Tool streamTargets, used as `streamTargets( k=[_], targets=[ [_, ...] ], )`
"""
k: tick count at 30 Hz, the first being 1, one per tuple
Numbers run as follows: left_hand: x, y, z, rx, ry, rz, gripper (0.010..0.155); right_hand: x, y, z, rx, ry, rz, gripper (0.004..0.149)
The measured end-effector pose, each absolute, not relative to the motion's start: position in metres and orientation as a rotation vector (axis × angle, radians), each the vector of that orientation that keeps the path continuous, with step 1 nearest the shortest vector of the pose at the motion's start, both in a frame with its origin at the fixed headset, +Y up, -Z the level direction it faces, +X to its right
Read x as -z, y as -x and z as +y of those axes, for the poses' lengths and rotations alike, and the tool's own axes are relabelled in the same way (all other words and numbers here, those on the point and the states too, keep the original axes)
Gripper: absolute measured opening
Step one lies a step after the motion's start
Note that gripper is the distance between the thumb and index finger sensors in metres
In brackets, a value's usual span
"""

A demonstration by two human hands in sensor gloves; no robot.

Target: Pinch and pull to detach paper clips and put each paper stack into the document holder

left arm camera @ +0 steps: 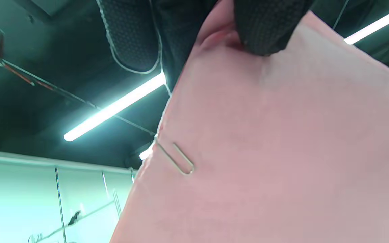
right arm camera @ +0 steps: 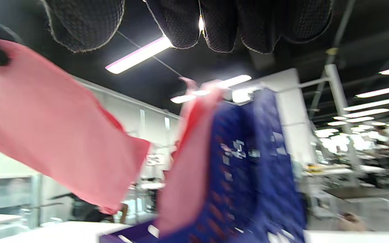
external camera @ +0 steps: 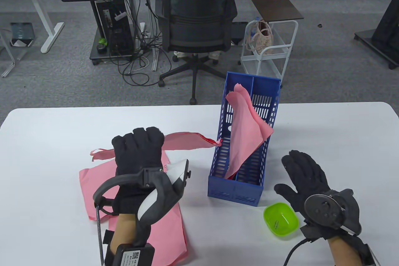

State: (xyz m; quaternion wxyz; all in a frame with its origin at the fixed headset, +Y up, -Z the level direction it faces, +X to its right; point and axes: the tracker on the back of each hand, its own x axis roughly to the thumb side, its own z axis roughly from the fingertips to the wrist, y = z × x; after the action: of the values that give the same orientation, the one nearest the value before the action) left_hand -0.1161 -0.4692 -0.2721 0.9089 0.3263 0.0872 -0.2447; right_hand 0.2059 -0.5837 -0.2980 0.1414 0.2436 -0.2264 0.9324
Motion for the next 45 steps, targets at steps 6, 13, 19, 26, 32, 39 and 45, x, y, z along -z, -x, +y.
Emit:
streamTargets(
  k=[6,13,19,26,32,39,45],
  targets=[
    [0.251,0.09,-0.465,0.559,-0.775,0.11,0.04,0.305,-0.143,-0.547,-2.622,-0.876,-0.674,0.077],
    [0.234,0.058,-0.472,0.553,-0.825,-0.064,0.04,0.322,-0.112,-0.54,-2.551,-0.829,-0.531,0.066],
    [0.235,0.055,-0.478,0.544,-0.865,-0.105,0.046,0.325,-0.121,-0.547,-2.416,-0.795,-0.467,0.038],
    [0.237,0.092,-0.482,0.149,-0.872,-0.163,0.077,0.321,-0.158,-0.558,-2.308,-0.706,-0.537,0.037],
    [0.253,0.139,-0.517,-0.491,-0.858,-0.241,0.095,0.31,-0.193,-0.567,-2.15,-0.664,-0.621,0.037],
    [0.282,0.154,-0.555,-0.745,-0.588,-0.347,0.108,0.301,-0.213,-0.579,-1.933,-0.692,-0.579,0.037],
    [0.298,0.147,-0.577,-0.852,-0.374,-0.535,0.085,0.302,-0.213,-0.591,-1.854,-0.758,-0.428,0.038]
  ],
)
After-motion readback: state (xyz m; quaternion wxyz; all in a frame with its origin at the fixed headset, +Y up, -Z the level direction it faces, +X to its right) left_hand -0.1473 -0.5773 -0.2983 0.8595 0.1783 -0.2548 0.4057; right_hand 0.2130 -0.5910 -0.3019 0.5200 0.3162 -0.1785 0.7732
